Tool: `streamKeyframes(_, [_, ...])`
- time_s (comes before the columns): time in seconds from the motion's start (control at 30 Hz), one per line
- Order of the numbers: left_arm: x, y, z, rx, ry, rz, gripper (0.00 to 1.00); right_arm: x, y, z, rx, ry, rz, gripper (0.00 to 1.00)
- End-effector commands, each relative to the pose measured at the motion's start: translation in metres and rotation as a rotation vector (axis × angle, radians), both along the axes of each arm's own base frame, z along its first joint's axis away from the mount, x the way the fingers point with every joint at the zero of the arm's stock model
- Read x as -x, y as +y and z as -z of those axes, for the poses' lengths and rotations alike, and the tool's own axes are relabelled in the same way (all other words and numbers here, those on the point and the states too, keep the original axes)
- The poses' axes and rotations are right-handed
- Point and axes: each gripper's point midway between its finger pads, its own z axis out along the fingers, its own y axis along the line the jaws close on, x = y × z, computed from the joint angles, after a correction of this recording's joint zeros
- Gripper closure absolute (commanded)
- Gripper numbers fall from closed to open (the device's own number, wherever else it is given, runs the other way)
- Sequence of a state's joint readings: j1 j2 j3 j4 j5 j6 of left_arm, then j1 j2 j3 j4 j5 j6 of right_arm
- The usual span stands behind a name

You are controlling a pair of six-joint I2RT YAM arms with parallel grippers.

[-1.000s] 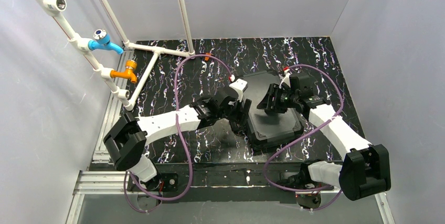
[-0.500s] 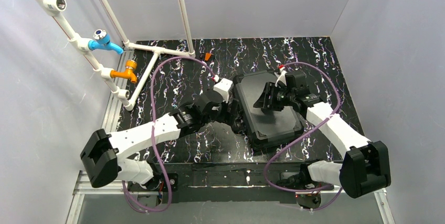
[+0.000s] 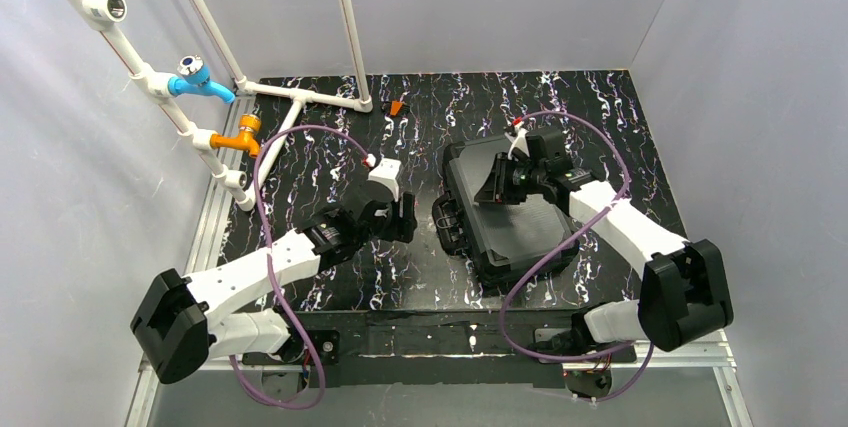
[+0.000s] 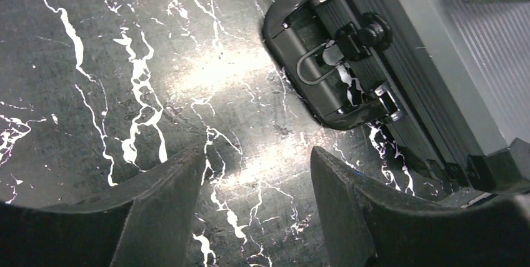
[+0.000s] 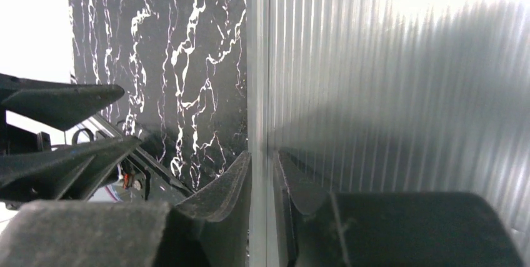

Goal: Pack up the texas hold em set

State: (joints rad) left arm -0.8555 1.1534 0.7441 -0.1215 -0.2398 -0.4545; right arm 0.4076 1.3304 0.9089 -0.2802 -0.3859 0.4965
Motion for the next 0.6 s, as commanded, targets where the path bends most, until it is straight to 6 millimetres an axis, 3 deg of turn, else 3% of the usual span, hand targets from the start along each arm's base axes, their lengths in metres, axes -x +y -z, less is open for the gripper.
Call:
streamKeyframes(0.0, [0.000,0.007,0.006,0.041,0.034,-0.030,0.40,-0.004,0.018,-0.008,-0.012,-0.039,-0.050,0.75])
streamKeyframes(0.2, [-0.002,0.003,0.020,0.044,0.061,-0.029,0.42,0.001,0.018,0.016,0.036,0.003,-0.056,0.81])
streamKeyframes(0.5, [-0.009,-0.010,0.039,0.047,0.117,-0.012,0.49,0.011,0.002,0.053,0.133,0.053,-0.042,0.84])
streamKeyframes(0.57, [-0.009,-0.011,0.044,0.041,0.135,-0.014,0.51,0.013,-0.002,0.060,0.155,0.062,-0.040,0.89])
